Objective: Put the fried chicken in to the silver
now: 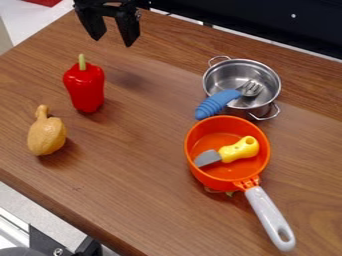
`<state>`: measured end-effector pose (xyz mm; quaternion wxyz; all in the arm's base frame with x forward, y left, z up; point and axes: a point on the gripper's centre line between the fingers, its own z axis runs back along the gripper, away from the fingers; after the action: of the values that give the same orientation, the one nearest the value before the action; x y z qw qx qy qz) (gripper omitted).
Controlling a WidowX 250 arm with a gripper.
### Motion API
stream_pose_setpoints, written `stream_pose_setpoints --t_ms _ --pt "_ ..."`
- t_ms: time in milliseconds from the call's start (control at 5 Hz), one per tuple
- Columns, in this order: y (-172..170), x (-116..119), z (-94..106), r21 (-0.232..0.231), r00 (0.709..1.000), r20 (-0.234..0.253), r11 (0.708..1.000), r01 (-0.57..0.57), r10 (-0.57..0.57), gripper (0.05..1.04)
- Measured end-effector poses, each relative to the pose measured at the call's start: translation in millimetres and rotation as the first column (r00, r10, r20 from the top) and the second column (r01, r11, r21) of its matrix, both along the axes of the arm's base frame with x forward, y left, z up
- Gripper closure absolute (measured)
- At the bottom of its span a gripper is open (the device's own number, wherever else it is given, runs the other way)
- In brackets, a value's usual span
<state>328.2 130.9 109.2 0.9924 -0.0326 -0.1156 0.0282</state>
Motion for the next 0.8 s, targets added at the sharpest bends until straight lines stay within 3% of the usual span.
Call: stream_pose_setpoints --t_ms 200,400,800 --pt "-1.9 -1.8 -10.5 -0.021 1.000 -0.030 1.000 -0.006 0.006 0.084" --pt "-2.6 1.7 -6.6 -0.039 0.999 -0.021 0.998 -0.043 0.042 0.084" --pt "17.0 4.0 28.7 -0.035 0.985 0.069 0.987 -0.156 0.159 0.084"
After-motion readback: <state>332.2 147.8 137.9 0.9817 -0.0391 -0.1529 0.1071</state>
